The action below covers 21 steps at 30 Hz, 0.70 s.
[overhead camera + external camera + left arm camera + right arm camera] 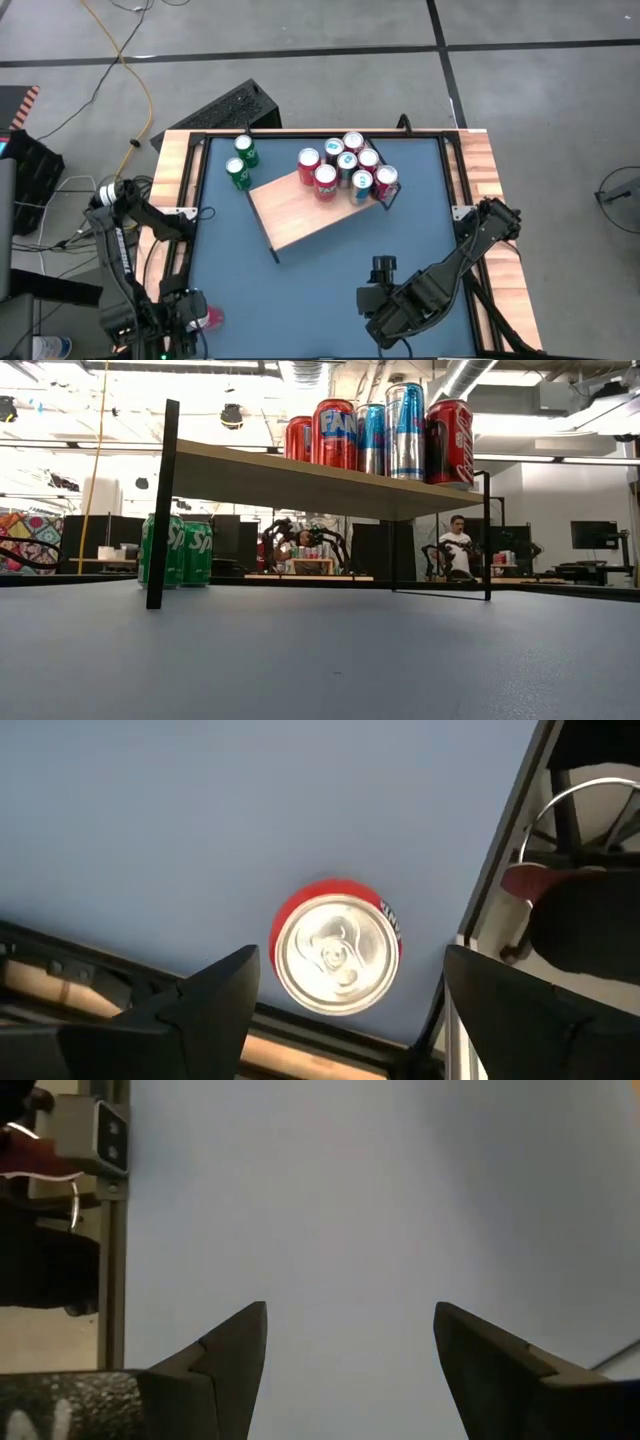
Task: Place canned beverage on shelf
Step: Put the red soda can on the shelf aligned with the other red soda cans
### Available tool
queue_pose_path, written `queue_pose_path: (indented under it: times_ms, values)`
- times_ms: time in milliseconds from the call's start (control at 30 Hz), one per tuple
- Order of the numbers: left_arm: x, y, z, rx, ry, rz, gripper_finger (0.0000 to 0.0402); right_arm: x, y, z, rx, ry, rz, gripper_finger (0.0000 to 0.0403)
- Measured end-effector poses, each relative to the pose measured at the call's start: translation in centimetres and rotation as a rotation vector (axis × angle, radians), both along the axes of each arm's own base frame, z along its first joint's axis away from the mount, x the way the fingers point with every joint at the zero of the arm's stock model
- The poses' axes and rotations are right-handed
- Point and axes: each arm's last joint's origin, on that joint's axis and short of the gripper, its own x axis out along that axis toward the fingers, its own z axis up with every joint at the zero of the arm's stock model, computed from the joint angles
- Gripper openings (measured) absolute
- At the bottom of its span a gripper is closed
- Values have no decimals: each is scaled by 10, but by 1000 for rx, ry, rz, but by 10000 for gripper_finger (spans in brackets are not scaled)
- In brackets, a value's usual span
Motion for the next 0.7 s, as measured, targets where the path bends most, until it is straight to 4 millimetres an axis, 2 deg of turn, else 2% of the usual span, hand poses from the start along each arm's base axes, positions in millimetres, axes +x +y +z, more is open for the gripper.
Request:
queue_pose_path:
  times_ms: [367, 533, 700]
  values:
    - [4, -1, -15, 97, 6, -62, 302, 1, 0, 0, 8, -10, 0, 274]
    - [14, 3, -18, 43, 99, -20, 302, 1, 1, 0, 7, -11, 8, 274]
    - [21, 3, -17, 22, 95, -56, 303, 2, 1, 0, 8, -14, 11, 274]
